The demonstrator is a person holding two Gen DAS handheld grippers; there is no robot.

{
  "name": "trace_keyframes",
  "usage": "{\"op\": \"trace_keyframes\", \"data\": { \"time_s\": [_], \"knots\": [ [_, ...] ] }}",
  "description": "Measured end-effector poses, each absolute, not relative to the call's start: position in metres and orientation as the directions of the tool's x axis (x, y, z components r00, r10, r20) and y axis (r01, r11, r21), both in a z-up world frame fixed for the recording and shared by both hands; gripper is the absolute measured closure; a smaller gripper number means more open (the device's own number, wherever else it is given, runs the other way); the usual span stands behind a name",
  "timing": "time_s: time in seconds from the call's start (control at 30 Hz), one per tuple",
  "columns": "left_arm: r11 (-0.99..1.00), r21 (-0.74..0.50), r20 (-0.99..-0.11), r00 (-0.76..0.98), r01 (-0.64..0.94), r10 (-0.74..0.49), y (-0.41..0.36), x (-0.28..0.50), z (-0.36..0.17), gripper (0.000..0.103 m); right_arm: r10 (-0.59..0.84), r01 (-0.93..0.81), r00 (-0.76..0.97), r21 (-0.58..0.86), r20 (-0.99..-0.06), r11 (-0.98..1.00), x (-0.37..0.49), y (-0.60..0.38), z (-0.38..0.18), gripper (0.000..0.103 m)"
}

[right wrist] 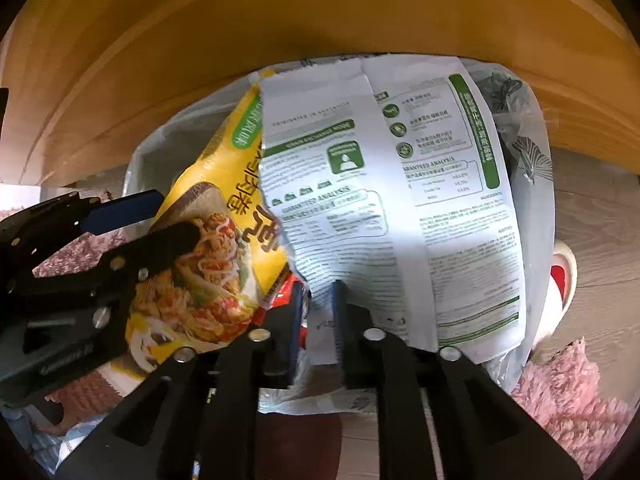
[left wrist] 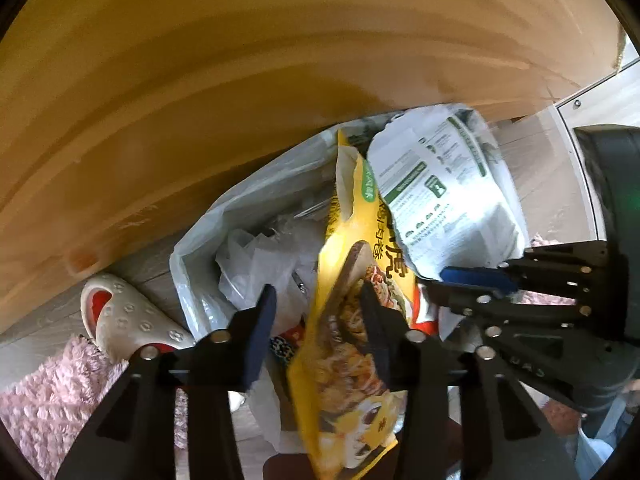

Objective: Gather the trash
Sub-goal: 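Open the left tool over the bin while the right tool releases the wrapper into it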

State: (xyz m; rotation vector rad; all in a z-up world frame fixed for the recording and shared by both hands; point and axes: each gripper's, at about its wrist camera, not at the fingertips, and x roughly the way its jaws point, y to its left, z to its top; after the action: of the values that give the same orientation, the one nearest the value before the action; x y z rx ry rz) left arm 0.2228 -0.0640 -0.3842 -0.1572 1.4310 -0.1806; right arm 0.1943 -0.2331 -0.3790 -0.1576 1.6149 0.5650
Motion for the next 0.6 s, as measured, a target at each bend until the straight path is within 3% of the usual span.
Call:
{"op": "trace_keyframes", "data": {
  "time_s": [0.1, 0.2, 0.33, 0.6],
  "knots": [
    [0.973, -0.23, -0.962, 0.145, 0.016, -0.23, -0.062, 0.218, -0.375, 0.054, 0.239, -0.436, -0.123, 0.269, -0.963, 0.859, 0.198, -0.243, -0.367, 0.067],
    [0.966, -0.257, -0.954, 0.16, -0.008, -0.252, -0.051, 0.213, -0.367, 0.054, 0.25, -0.447, -0.101, 0.268, -0.963, 0.853, 0.196, -0.246, -0.357, 0.061],
    [0.964, -0.265, -0.947, 0.197, -0.024, -0.256, -0.043, 0.205, -0.352, 0.039, 0.275, -0.446, -0.06, 0.272, -0.96, 0.852, 0.195, -0.253, -0.342, 0.052],
    [0.965, -0.259, -0.938, 0.25, -0.04, -0.241, -0.04, 0.199, -0.331, 0.024, 0.279, -0.442, 0.044, 0.232, -0.959, 0.867, 0.191, -0.267, -0.316, 0.028]
  ]
}}
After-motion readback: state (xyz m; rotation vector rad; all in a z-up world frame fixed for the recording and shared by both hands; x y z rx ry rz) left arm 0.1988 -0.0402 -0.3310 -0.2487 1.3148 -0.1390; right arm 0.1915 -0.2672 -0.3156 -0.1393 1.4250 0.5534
